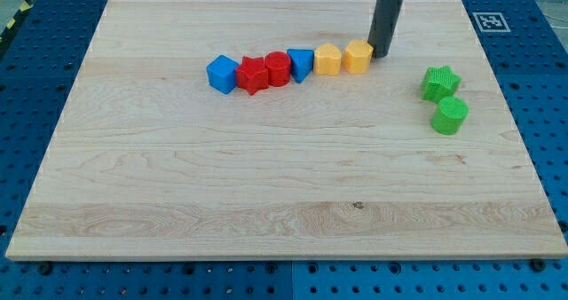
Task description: Place your arm at the top of the green star
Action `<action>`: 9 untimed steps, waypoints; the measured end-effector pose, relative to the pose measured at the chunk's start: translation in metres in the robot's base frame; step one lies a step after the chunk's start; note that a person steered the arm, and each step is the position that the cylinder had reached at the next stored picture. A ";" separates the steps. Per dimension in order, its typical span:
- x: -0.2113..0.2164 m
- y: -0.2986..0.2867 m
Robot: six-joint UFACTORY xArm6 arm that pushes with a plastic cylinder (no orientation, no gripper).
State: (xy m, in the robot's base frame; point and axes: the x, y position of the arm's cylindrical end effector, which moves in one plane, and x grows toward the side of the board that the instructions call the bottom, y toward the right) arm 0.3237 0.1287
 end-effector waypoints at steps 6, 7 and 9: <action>-0.060 -0.092; -0.060 -0.060; -0.060 -0.019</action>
State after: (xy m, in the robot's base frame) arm 0.2640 0.1099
